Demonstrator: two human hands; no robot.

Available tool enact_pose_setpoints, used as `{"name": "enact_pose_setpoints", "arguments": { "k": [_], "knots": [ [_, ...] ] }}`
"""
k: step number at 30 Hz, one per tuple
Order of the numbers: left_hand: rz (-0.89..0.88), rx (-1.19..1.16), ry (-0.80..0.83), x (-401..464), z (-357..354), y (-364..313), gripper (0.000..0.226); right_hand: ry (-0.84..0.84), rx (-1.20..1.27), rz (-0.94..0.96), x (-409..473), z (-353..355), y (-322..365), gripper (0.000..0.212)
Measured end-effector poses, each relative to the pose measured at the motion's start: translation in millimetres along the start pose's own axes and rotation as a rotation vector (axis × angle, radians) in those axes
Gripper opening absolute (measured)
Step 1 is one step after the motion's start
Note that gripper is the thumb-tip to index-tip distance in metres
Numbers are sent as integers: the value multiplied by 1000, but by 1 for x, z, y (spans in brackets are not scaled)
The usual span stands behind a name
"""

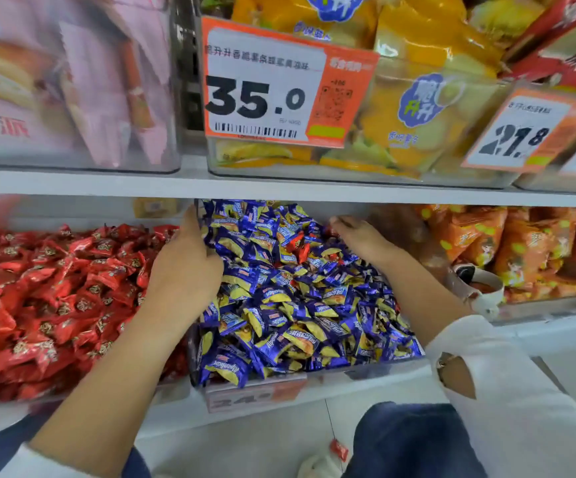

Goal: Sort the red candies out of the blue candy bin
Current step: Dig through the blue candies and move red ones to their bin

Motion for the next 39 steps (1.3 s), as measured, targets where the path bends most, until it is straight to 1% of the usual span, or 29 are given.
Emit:
{"name": "enact_pose_setpoints", "arguments": {
  "k": [4,6,9,10,14,17,19,23,27,30,32,35,37,39],
  "knots": [
    [34,-49,-16,0,0,3,64,33,-183,-73,13,-18,6,63],
    [50,-61,-8,1,0,4,65,93,-177,-108,15,-23,9,68],
    [58,-87,13,0,0,4,67,178,-94,-186,12,-26,18,87],
    [54,-100,14,0,0,3,68,208,-69,-206,10,-26,21,89],
    [57,-115,32,-1,3,1,71,282,78,-194,1,-33,32,75],
    [61,-96,38,-2,2,1,74,229,225,-197,-8,-31,38,71],
    [64,-99,42,-2,3,1,75,207,302,-166,-17,-29,47,66],
    [69,-98,51,-4,7,-2,76,234,348,-20,-42,-28,72,57],
    [57,-138,52,-5,6,0,74,196,256,115,-71,-24,82,54],
    [61,-162,54,-5,7,0,73,283,220,232,-90,-20,78,49],
    [76,-165,64,-6,7,-1,75,200,209,251,-93,-9,67,41],
    [78,-175,70,-6,6,-1,76,-24,224,190,-85,12,39,39],
    [66,-175,59,-6,5,-1,77,-122,230,68,-75,24,12,40],
    [70,-167,49,-6,6,-1,77,-145,250,-130,-65,27,-13,51]
  ]
}}
Point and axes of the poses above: each hand's wrist, its own x-axis towards the middle knuckle, its own z-axis out of the back of the hand, y = z × x, the point moved 2 cm from there along x, towards the middle knuckle, and after that the axes turned 3 degrees about -y, right-handed, at the moved point
